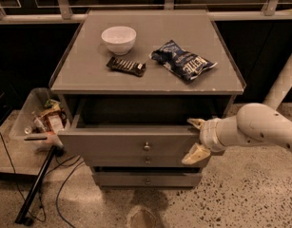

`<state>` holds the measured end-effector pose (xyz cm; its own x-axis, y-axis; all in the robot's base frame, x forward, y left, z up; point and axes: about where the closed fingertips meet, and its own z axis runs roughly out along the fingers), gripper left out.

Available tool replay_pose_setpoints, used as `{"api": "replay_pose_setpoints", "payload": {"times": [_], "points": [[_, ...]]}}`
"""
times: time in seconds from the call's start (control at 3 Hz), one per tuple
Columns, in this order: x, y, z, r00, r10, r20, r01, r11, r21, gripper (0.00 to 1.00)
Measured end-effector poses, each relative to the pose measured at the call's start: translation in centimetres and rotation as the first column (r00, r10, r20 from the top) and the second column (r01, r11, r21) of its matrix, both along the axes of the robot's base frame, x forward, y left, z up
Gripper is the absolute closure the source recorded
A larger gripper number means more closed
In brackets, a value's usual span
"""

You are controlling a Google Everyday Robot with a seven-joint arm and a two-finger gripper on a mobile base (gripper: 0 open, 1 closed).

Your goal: Open top drawer

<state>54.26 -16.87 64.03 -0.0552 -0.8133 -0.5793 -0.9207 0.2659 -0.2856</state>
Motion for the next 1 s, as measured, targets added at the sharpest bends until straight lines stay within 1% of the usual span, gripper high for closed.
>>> {"api": "replay_pose_setpoints", "payload": {"times": [0.67, 1.0], "points": [[0.0, 0.1, 0.2, 1.0, 0.003, 0.003, -0.003, 1.0, 0.0, 0.65], [-1.1, -0.2, 0.8, 0.9999, 0.004, 0.015, -0.004, 1.0, 0.0, 0.88]]}}
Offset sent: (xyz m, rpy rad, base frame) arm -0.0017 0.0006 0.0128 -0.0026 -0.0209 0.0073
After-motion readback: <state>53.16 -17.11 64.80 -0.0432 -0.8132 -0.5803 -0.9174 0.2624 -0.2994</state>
